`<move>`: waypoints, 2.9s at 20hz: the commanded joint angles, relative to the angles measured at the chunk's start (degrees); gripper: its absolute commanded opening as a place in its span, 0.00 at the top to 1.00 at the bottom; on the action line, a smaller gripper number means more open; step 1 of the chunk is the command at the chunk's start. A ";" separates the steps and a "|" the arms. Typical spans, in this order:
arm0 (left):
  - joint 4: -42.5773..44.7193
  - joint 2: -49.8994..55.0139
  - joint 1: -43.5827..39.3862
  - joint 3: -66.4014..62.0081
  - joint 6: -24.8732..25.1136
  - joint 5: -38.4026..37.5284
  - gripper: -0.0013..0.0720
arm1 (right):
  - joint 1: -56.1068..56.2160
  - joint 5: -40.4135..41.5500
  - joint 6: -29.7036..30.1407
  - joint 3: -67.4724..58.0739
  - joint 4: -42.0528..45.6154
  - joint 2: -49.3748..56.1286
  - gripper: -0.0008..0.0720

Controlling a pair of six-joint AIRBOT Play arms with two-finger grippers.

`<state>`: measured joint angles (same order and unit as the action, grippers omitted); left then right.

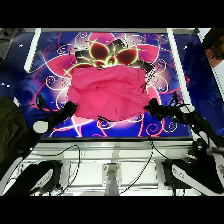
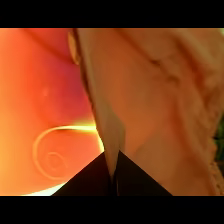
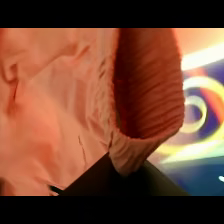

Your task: Fold the clothes and pants, and hang the long-sleeved shirts on hangers.

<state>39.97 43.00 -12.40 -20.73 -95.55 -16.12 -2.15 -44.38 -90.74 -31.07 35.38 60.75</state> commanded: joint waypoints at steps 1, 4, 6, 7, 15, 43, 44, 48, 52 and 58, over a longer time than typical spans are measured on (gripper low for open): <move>2.91 -10.95 0.00 -0.26 1.16 -3.74 0.98 | 0.00 -12.68 -9.84 -0.04 10.40 -10.93 0.96; 2.91 -16.50 0.00 -0.39 -3.37 -3.72 0.98 | 0.00 -21.14 -15.41 -0.07 10.45 -17.75 0.96; 2.91 -16.81 0.00 -1.86 -5.60 -3.39 0.98 | 0.00 -20.74 -19.74 -0.11 8.35 -21.68 0.96; 2.91 -15.76 0.00 -3.21 -5.64 -2.43 0.98 | 0.00 -18.34 -20.94 -0.48 7.04 -22.77 0.96; 2.89 15.47 -0.02 -21.31 -5.68 15.10 0.98 | 0.02 8.31 -21.07 -8.39 5.46 -7.39 0.96; 32.02 24.15 -10.14 -47.36 -2.49 -22.64 0.14 | -21.97 -42.71 16.17 -52.15 3.45 45.22 0.19; 31.17 24.20 -11.30 -47.36 -2.01 -23.17 0.14 | -21.29 -42.10 15.52 -52.15 4.09 46.49 0.15; 31.08 24.94 -14.45 -47.34 -1.64 -24.30 0.14 | -18.84 -36.06 12.94 -52.15 9.14 48.72 0.06; 31.10 25.27 -16.15 -47.34 -1.62 -24.52 0.14 | -18.64 -37.20 12.11 -52.15 10.12 49.81 0.05; 30.82 25.55 -16.92 -47.34 -1.64 -24.70 0.14 | -14.84 -38.64 12.46 -52.15 5.11 53.20 0.05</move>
<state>71.05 68.36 -28.77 -68.05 -97.30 -40.51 -18.85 -83.15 -78.63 -83.24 42.19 112.51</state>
